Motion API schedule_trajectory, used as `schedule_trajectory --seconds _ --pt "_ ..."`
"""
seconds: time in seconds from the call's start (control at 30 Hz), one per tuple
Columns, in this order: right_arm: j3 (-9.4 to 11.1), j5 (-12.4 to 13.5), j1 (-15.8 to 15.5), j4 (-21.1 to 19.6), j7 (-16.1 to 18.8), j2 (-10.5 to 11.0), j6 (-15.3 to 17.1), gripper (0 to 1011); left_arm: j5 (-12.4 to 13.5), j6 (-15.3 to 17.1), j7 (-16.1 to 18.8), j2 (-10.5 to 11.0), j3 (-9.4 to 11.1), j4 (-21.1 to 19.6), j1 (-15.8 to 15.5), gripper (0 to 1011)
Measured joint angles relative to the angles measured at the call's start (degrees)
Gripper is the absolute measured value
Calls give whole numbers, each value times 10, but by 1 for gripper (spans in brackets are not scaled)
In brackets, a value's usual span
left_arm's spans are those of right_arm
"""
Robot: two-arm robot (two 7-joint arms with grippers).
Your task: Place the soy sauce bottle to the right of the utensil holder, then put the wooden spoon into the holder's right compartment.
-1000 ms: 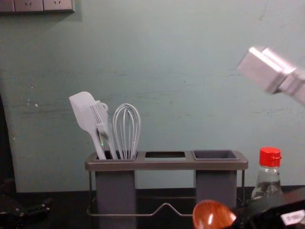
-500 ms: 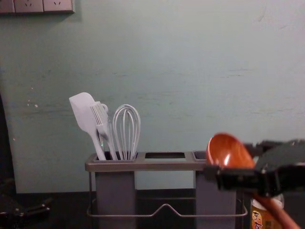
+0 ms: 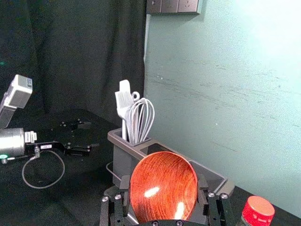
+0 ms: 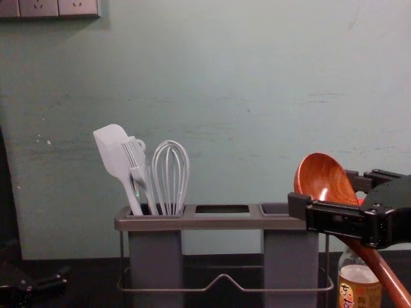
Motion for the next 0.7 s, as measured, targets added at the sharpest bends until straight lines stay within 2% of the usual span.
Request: schedule_trajectory --seconds 0.47,0.53,0.7 --pt "-1 -1 0 -2 2 0 0 838 0 0 0 0 0 0 0 1005" --pt "-1 1 -2 -1 2 1 -4 838 0 0 0 0 0 0 0 1005" --pt "1 13 -4 -2 -4 -2 -40 838 0 0 0 0 0 0 0 1005"
